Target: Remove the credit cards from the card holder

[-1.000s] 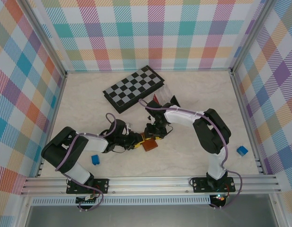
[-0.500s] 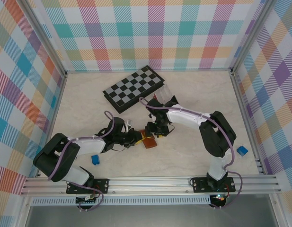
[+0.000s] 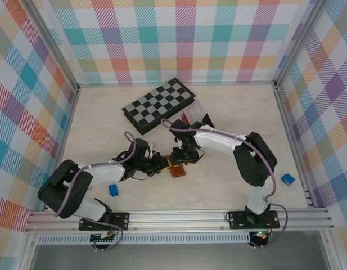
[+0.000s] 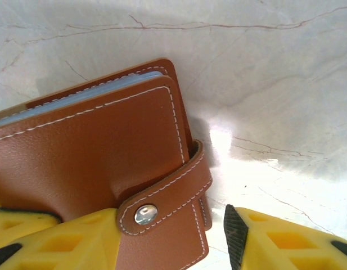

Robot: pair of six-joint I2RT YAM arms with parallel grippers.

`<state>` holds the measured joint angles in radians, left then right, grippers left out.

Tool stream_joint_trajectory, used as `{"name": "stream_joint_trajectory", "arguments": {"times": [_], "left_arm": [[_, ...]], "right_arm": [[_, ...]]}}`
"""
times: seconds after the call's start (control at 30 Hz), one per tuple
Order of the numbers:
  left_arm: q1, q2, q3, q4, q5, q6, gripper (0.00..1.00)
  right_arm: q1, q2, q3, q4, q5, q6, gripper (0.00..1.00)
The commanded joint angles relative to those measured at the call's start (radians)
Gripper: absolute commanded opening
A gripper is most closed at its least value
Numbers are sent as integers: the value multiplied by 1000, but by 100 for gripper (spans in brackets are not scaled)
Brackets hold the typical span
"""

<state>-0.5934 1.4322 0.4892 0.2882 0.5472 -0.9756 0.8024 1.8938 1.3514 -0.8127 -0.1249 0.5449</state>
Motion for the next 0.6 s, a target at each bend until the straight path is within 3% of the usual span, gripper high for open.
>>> {"name": "stream_joint_trajectory", "arguments": {"times": [0.0, 0.57], "left_arm": [[-8, -33, 35, -24, -8, 37, 0], [-8, -20, 45, -169, -66, 52, 0]], "right_arm": [[4, 24, 18, -39, 46, 28, 51], [1, -49, -18, -151, 280, 184, 36]]}}
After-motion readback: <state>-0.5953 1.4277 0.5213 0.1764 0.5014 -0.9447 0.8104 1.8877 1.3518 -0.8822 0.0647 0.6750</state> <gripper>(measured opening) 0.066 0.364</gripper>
